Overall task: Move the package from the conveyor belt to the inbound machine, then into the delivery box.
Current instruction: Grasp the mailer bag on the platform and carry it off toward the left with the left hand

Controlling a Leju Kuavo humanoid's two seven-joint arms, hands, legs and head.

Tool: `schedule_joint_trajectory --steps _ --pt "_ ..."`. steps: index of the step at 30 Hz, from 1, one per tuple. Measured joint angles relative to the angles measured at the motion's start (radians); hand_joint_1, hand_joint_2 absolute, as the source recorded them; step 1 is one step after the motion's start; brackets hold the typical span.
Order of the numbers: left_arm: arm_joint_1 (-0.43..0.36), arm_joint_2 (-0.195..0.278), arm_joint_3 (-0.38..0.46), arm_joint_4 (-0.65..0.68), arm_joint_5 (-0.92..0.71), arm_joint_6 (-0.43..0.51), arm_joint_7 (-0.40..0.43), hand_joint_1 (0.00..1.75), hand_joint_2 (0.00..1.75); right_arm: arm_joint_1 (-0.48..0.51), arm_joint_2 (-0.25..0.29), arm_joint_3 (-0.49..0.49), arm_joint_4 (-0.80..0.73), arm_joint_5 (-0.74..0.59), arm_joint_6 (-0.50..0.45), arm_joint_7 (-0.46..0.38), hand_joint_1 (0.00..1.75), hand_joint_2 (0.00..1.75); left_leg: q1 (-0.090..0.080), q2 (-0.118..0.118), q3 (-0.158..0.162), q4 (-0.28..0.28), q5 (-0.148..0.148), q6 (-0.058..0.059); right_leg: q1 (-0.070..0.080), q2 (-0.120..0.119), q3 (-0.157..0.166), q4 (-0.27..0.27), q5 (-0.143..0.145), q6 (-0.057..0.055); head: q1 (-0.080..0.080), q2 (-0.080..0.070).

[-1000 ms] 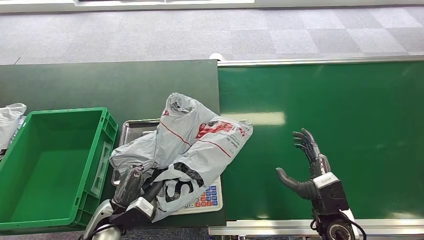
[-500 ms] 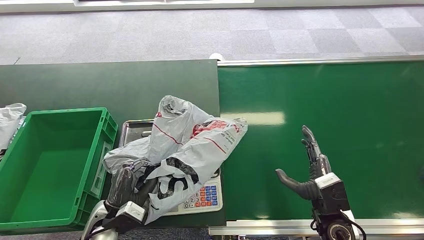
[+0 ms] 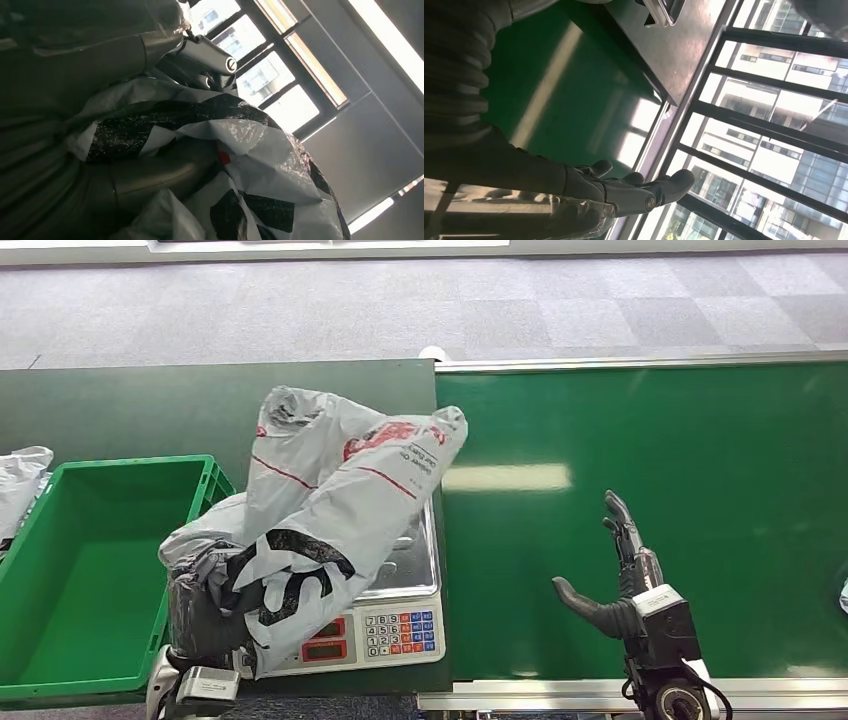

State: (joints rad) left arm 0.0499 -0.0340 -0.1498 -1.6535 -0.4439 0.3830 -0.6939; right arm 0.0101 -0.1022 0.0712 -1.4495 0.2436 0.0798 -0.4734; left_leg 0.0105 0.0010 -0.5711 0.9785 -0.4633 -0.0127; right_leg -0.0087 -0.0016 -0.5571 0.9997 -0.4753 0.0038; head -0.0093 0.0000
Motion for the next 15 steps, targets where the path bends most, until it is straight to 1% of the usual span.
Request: schedule_joint_trajectory --steps 3,7,9,11,15 --pt "0.001 0.013 -0.018 -0.033 0.02 0.074 0.0 1.75 1.75 -0.004 0.0 0.001 0.004 -0.002 0.0 -0.001 0.0 1.75 0.0 0.0 0.0 0.0 0.0 0.0 0.0 0.0 0.0 0.0 0.0 0.0 0.0 0.0" --pt "0.001 0.051 -0.064 -0.073 0.043 0.21 0.0 1.75 1.75 -0.004 0.0 0.002 0.009 -0.007 0.0 -0.005 0.0 1.75 0.0 0.0 0.0 0.0 0.0 0.0 0.0 0.0 0.0 0.0 0.0 0.0 0.0 0.0" --pt "0.001 0.071 -0.085 -0.088 0.045 0.263 0.0 1.75 1.75 -0.004 -0.001 0.004 0.01 -0.008 0.0 -0.008 0.0 1.75 0.0 0.0 0.0 0.0 0.0 0.0 0.0 0.0 0.0 0.0 0.0 0.0 0.0 0.0" --pt "0.003 0.086 -0.098 -0.103 0.033 0.292 0.0 1.75 1.75 -0.004 -0.001 0.005 0.013 -0.009 -0.001 -0.009 0.0 1.75 0.0 0.0 0.0 0.0 0.0 0.0 0.0 0.0 0.0 0.0 0.0 0.0 0.0 0.0" --pt "0.011 0.096 -0.101 -0.139 0.002 0.298 0.0 1.75 1.75 -0.004 -0.003 0.007 0.016 -0.01 -0.004 -0.011 0.0 1.75 0.0 0.0 0.0 0.0 0.0 0.0 0.0 0.0 0.0 0.0 0.0 0.0 0.0 0.0"
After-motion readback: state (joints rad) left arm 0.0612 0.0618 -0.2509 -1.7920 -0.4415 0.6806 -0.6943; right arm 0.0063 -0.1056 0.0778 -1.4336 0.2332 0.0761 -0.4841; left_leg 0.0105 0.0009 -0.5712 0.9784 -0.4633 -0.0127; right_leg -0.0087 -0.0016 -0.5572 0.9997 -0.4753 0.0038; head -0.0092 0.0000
